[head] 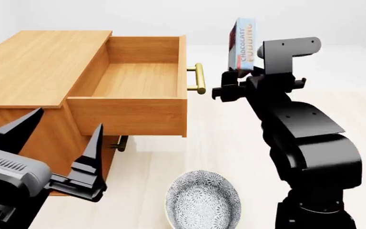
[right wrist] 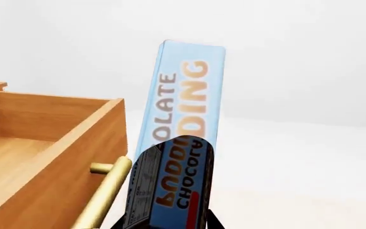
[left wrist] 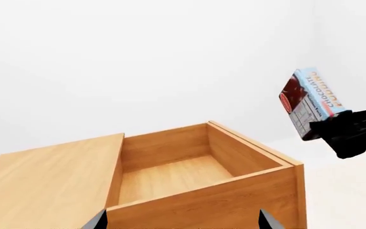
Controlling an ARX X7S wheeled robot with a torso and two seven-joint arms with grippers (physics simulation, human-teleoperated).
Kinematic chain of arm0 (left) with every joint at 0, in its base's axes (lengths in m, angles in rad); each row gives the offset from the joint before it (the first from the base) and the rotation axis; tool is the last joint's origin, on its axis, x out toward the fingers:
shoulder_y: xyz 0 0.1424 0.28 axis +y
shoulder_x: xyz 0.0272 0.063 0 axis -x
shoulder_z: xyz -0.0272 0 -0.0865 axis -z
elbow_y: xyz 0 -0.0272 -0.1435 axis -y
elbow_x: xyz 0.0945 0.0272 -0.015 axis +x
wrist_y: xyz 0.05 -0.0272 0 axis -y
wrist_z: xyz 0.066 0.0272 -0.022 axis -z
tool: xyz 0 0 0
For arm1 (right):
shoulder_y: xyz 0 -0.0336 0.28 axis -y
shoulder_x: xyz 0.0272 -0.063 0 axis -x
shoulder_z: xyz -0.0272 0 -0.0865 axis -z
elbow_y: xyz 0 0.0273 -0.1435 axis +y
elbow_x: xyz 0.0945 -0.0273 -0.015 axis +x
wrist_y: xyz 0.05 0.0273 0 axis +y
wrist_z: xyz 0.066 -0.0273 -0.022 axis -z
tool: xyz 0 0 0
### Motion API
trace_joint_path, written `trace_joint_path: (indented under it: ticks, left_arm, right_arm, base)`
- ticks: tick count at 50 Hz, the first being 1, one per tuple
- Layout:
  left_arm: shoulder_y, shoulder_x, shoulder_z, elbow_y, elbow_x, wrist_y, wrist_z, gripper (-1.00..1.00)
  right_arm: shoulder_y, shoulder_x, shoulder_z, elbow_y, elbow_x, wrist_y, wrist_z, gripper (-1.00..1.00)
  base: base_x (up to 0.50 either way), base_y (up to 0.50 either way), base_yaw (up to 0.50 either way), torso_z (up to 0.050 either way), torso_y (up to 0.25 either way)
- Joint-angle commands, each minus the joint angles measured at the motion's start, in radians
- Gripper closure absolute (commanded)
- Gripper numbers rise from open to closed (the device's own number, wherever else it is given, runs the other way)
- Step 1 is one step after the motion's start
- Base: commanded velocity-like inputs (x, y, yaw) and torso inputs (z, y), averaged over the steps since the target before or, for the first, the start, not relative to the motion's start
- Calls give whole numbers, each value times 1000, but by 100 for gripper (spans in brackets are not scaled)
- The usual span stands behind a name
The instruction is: Put the chocolate pudding in the top drawer of the cabinet and close it.
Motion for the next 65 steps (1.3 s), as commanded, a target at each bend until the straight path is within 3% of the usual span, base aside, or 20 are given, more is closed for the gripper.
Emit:
trace_joint_path:
  ticks: [1,14,25,32,40,46,51,55,65]
  left_arm:
    - [30,-26,14,3,40,44,9,-100]
    - [65,-44,33,-28,69,105,22,-100]
    - [89,-46,45,-64,72,148,41,-100]
    - [110,-48,57,-91,83,188,52,-100]
    - [142,1,69,-214,66,266,95,-100]
    - [165,9,78,-254,66,317,116,-100]
    - [178,6,82,-266,66,342,124,-100]
    - [188,9,86,-285,63,363,131,-100]
    - [218,-7,97,-306,60,420,143,-100]
  right_arm:
    - [91,-14,-15,-90,51,75,-38,100]
    - [266,-44,-90,46,91,81,-77,100]
    - [428,-80,-189,299,124,-13,-114,100]
    - [568,-88,-301,547,255,-131,-84,100]
    - [740,-90,-589,857,562,-318,-47,100]
    - [875,-91,-1058,1059,1014,-529,-7,100]
    - [958,-91,-1399,1078,1336,-633,20,100]
    - [987,-91,-1477,1065,1416,-641,32,100]
    - [964,-91,-1490,1061,1426,-652,60,100]
  base:
    - [0,0,0,0,0]
    - [0,0,0,0,0]
    - [0,0,0,0,0]
    - [0,0,0,0,0]
    - [0,0,0,0,0]
    - [0,0,0,0,0]
    - [0,0,0,0,0]
    - [0,0,0,0,3]
    - [0,0,0,0,0]
